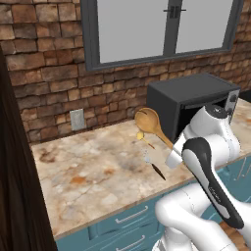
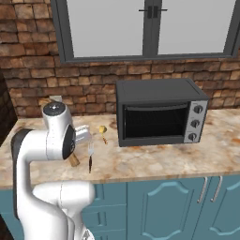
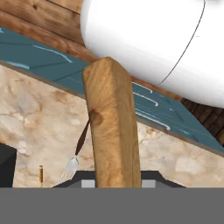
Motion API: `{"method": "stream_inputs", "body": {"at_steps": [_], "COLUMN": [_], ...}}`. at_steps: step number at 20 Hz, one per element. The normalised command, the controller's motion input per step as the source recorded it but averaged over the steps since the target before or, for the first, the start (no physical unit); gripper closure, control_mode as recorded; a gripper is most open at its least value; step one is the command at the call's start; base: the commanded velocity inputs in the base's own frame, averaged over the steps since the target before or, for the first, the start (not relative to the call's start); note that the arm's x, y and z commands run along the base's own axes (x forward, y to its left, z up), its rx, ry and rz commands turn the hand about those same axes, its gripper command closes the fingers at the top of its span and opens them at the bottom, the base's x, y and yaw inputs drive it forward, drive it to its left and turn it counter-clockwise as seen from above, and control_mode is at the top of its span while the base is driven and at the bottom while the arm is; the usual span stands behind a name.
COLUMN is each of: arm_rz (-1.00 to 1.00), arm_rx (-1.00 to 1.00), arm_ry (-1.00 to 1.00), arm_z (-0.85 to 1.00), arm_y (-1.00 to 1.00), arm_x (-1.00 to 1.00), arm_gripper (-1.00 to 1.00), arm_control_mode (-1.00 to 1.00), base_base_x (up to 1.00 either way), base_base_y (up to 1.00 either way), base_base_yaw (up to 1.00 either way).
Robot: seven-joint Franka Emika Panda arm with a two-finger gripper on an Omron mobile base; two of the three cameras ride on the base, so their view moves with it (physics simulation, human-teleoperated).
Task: Organize the utensils by type. Pick up the wooden spoons from the counter and place them in the open cabinet. Then pick up the metallic utensils from the counter and place them in the open drawer.
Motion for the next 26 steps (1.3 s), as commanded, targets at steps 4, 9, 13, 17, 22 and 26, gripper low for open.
{"method": "stream_inputs", "body": {"at_steps": [4, 9, 13, 17, 22, 26], "arm_rz": [0.0, 0.0, 0.0, 0.0, 0.0, 0.0], "arm_rx": [0.0, 0.0, 0.0, 0.0, 0.0, 0.0], "arm_ry": [-0.03, 0.0, 0.0, 0.0, 0.0, 0.0], "arm_z": [-0.06, 0.0, 0.0, 0.0, 0.0, 0.0], "arm_y": [-0.16, 0.0, 0.0, 0.0, 0.0, 0.0], "arm_x": [-0.18, 0.0, 0.0, 0.0, 0.0, 0.0], "arm_gripper": [1.0, 1.0, 1.0, 1.0, 1.0, 1.0], "arm_control_mode": [1.0, 1.0, 1.0, 1.0, 1.0, 1.0], "base_base_x": [-0.18, -0.45, -0.34, -0.07, 0.0, 0.0], "base_base_y": [-0.15, -0.45, -0.66, -0.47, -0.4, -0.29], "base_base_yaw": [0.0, -0.17, -0.46, -0.63, -0.71, -0.77]}}
